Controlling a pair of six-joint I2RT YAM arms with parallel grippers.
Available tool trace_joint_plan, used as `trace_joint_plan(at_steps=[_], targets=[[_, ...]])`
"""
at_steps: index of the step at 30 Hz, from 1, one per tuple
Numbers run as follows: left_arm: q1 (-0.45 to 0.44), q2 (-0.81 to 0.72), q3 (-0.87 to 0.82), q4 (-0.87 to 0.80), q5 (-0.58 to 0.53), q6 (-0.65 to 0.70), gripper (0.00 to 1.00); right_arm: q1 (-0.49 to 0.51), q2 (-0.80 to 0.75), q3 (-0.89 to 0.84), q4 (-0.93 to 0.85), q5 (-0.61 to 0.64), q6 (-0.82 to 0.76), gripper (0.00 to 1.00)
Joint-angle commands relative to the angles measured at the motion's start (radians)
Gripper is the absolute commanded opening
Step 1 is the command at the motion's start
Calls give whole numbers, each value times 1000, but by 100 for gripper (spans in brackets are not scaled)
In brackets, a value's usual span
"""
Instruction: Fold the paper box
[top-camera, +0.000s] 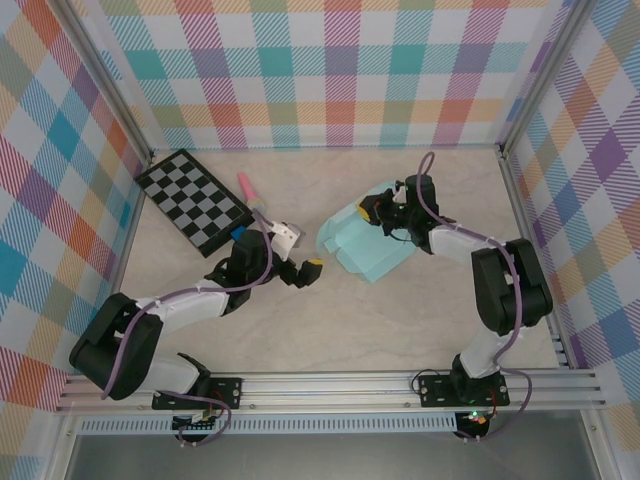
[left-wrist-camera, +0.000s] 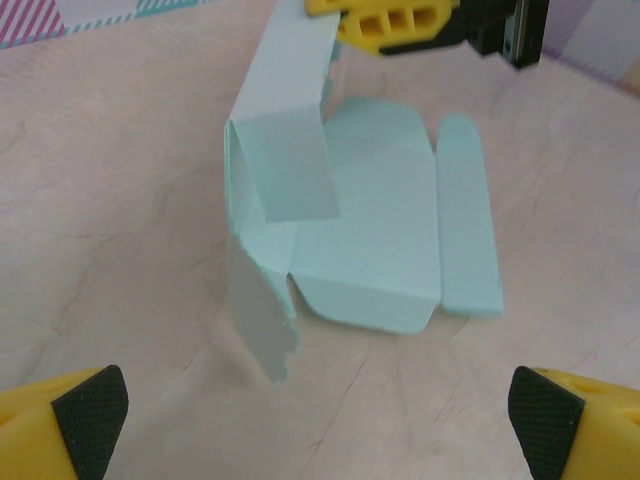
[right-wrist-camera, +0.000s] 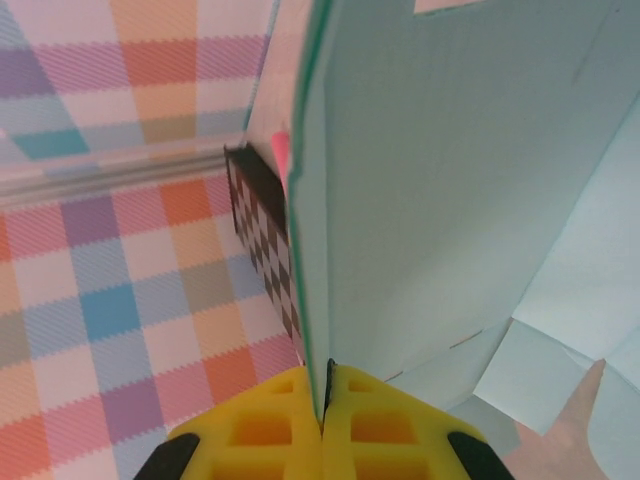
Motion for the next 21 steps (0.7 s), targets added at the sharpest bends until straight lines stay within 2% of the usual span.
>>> trace_joint_plan(at_steps=[1, 5, 9, 11, 14, 16, 18, 21], targets=[[30, 30, 49, -62, 63, 189, 100, -5, 43, 35, 67, -158, -131, 0], [67, 53, 111, -124, 143, 325, 100, -18, 15, 84, -121, -211, -301, 0], [80, 77, 200, -405, 254, 602, 100, -93, 26, 90, -130, -348, -310, 0], [80, 84, 243, -483, 290, 684, 100, -128, 36, 113, -186, -416, -358, 0], [80, 124, 268, -434, 314, 675, 99, -163, 40, 129, -256, -460, -407, 0], [74, 186, 292, -404, 312, 662, 93, -164, 44, 137, -283, -462, -422, 0], [57, 244, 298, -333, 274, 615, 89, -163, 48, 123, -242, -458, -385, 0], [19, 297, 264, -151, 214, 541, 89, -158, 51, 90, -167, -440, -326, 0]])
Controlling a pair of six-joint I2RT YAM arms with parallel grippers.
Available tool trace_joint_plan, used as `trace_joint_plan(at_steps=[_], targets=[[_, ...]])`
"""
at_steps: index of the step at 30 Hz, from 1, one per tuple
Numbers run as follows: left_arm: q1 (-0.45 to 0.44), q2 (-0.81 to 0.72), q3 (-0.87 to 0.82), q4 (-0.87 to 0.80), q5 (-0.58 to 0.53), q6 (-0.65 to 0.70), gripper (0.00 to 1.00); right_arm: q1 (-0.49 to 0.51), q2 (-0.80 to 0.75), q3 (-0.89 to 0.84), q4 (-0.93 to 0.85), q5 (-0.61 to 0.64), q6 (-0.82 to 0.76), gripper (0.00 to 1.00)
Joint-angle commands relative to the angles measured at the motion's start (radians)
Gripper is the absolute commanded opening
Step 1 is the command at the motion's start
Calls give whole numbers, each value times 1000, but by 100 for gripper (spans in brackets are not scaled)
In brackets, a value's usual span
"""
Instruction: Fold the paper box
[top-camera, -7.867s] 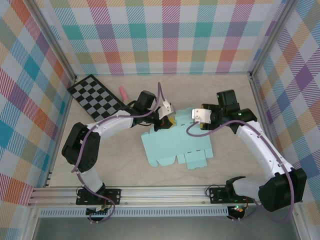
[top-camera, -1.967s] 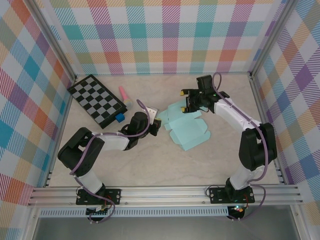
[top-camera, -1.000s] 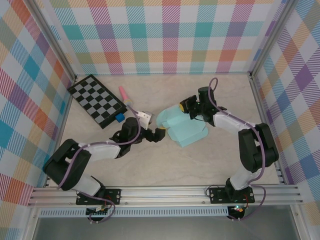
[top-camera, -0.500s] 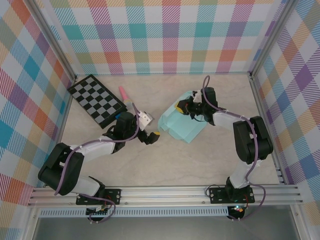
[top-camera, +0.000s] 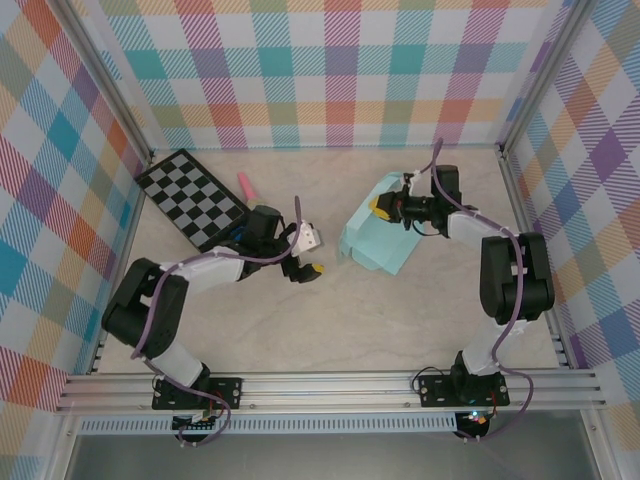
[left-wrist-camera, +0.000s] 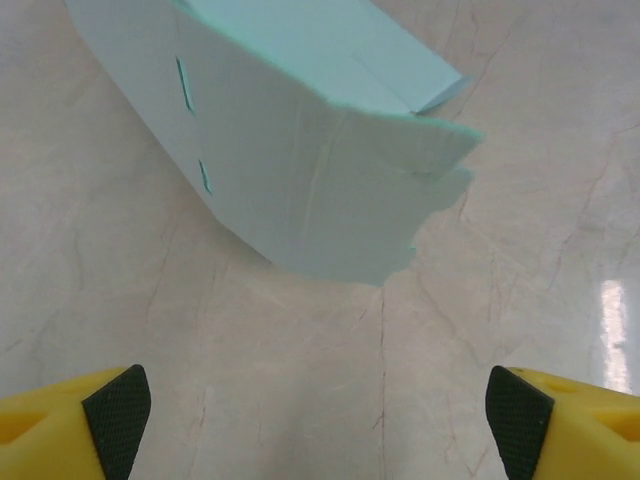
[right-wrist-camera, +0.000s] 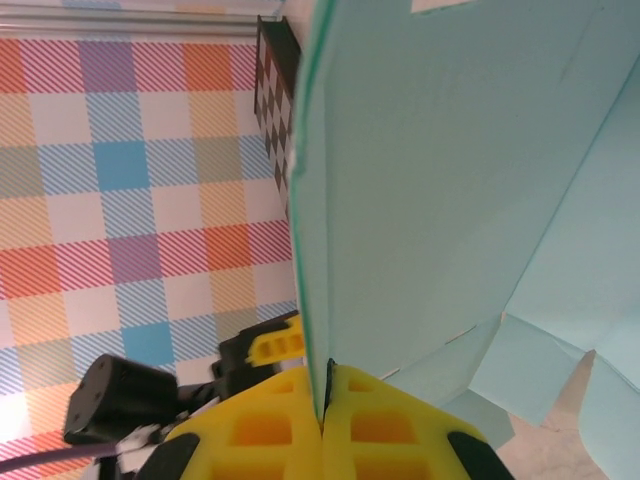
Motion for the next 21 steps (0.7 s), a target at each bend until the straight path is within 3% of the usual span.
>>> trace_joint_plan(at_steps=[1, 4, 7, 11, 17, 21], targets=[[-53, 47, -14, 161, -42, -30, 89, 16, 9, -31, 62, -19, 24, 0], [-107, 97, 16, 164, -108, 16, 89, 29, 11, -57, 107, -5, 57, 0], [-109, 134, 16, 278, -140, -38, 89, 44, 10, -70, 106, 5, 63, 0], [-109, 177, 50, 301, -147, -70, 85, 60, 11, -74, 78, 8, 59, 0], [-109, 179, 65, 311, -61, -136, 81, 73, 15, -63, 12, 20, 24, 0], [-106, 107, 53, 174, 45, -97, 84, 73, 20, -28, -68, 29, -25, 0]])
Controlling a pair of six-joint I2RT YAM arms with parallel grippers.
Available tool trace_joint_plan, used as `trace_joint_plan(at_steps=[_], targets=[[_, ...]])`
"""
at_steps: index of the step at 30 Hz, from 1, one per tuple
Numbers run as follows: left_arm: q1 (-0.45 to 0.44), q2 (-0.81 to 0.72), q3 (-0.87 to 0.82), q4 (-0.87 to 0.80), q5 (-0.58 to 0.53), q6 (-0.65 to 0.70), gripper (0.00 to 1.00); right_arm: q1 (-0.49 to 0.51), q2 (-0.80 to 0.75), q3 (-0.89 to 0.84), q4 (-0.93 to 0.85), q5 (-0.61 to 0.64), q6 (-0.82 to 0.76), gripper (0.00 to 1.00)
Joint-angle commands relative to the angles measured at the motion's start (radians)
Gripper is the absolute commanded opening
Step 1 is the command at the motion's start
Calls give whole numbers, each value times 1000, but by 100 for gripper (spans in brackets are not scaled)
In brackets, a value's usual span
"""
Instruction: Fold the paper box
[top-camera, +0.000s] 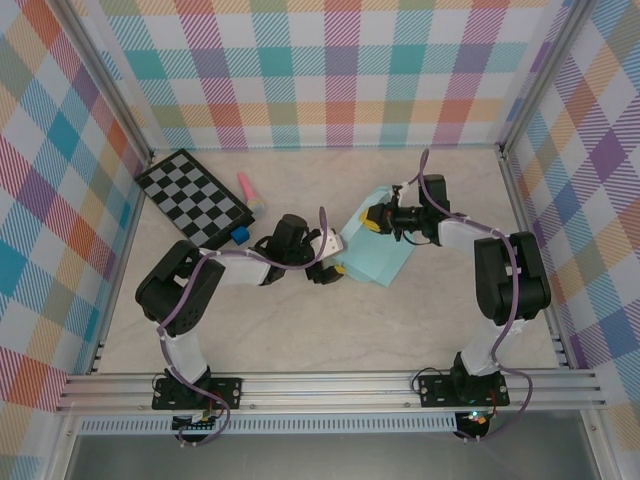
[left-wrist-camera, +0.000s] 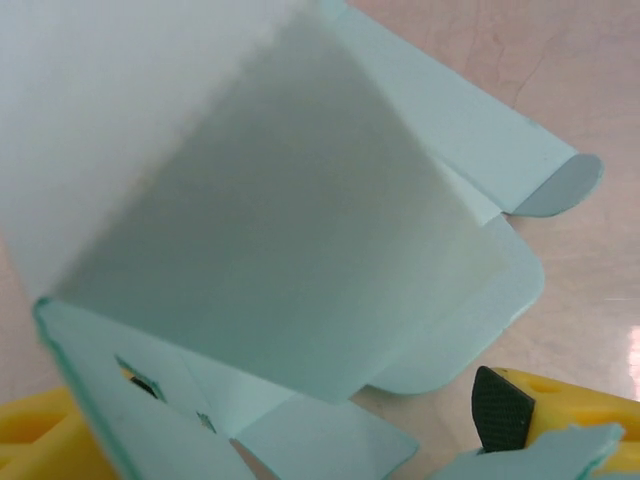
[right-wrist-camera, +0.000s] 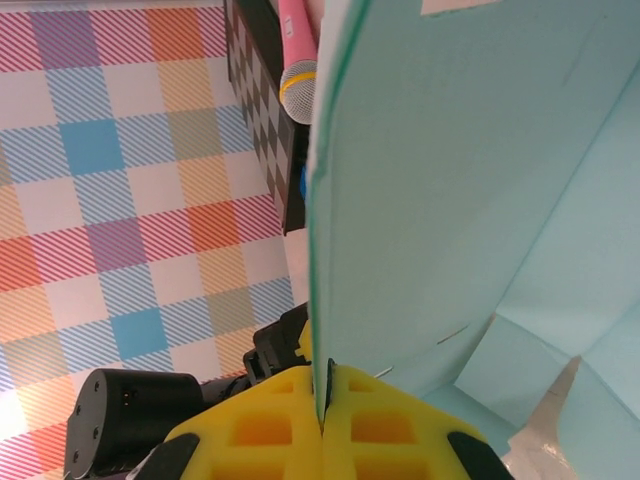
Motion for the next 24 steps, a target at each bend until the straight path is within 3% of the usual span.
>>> trace_joint_plan(at_steps=[1, 8, 11, 16, 19, 24], targets=[[13, -91, 4, -85, 130, 18, 85, 6, 18, 49, -108, 0, -80, 0], [99, -180, -72, -218, 251, 45, 86, -1, 61, 141, -263, -34, -185, 0], [100, -190, -69, -281, 248, 84, 86, -4, 79, 154, -270, -55, -191, 0], [100, -155, -105, -97, 145, 25, 78, -4, 84, 152, -269, -59, -191, 0], [91, -118, -76, -68, 95, 18, 72, -3, 87, 139, -251, -58, -179, 0], [65, -73, -55, 5, 68, -12, 70, 11, 85, 104, -208, -45, -161, 0]])
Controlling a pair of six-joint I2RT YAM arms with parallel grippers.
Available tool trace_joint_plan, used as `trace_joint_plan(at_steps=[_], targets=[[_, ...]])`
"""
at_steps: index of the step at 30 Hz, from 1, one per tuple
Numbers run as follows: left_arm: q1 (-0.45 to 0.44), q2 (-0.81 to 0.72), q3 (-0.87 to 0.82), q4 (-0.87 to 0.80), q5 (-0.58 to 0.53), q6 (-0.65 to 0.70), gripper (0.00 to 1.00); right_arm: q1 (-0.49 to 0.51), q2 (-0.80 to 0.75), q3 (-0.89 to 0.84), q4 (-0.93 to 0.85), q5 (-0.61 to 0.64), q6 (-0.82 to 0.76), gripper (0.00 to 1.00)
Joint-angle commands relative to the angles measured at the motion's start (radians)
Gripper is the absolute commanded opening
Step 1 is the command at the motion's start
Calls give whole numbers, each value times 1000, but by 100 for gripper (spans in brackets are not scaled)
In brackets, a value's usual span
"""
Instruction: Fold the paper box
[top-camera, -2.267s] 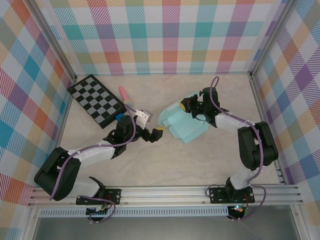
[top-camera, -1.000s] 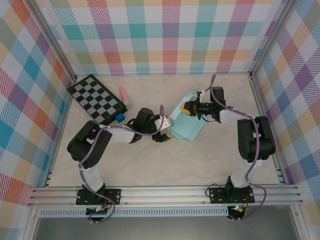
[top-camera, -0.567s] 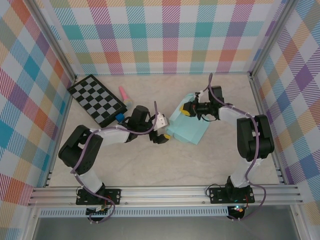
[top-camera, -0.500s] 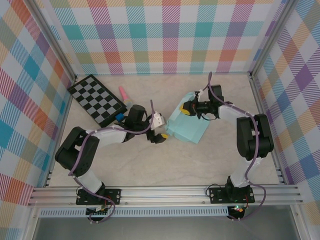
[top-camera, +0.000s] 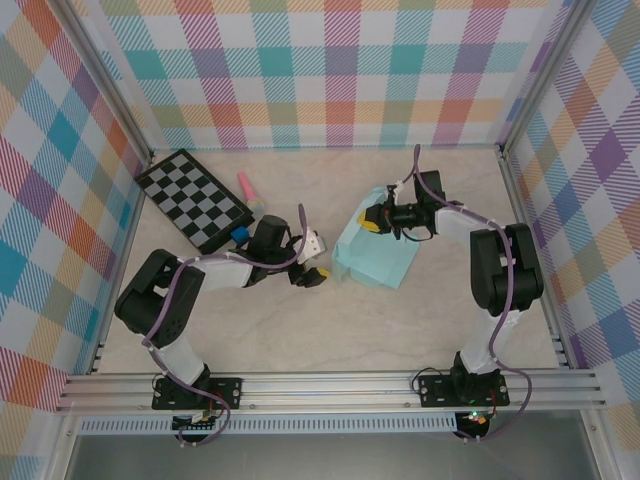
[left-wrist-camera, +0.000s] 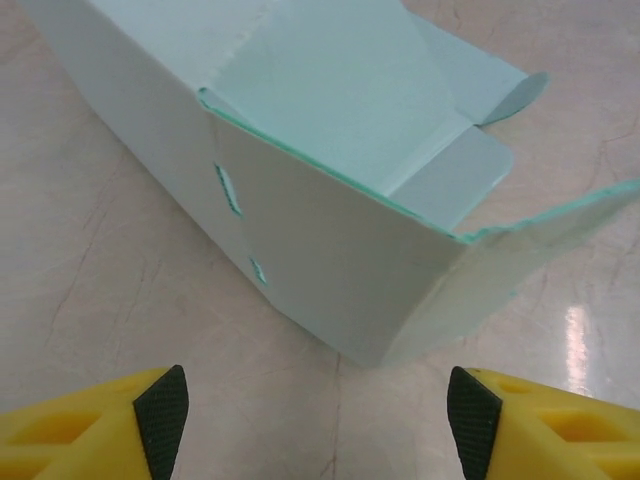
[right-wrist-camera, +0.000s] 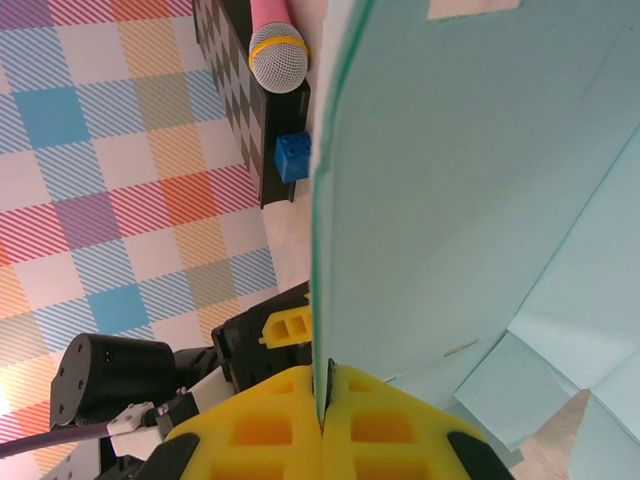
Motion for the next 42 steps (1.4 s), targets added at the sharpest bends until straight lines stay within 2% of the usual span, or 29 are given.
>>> trace_joint_plan(at_steps=[1, 4, 10, 16, 30, 34, 42], targets=[[-26, 36, 38, 97, -30, -26, 67, 11, 12, -34, 35, -2, -5, 0], [-46, 68, 55, 134, -44, -54, 60, 13, 13, -58, 77, -4, 14, 0], [-80, 115, 94, 171, -74, -77, 55, 13, 11, -89, 114, -3, 25, 0], [-113, 138, 111, 227, -161, -127, 58, 13, 3, -141, 203, 2, 74, 0], [-192, 184, 130, 284, -263, -243, 62, 13, -56, -299, 426, 16, 114, 0], [-199, 189, 99, 380, -272, -360, 65, 11, -91, -367, 511, 73, 163, 0], [-208, 198, 38, 556, -281, -565, 68, 15, -214, -526, 674, 269, 269, 0]])
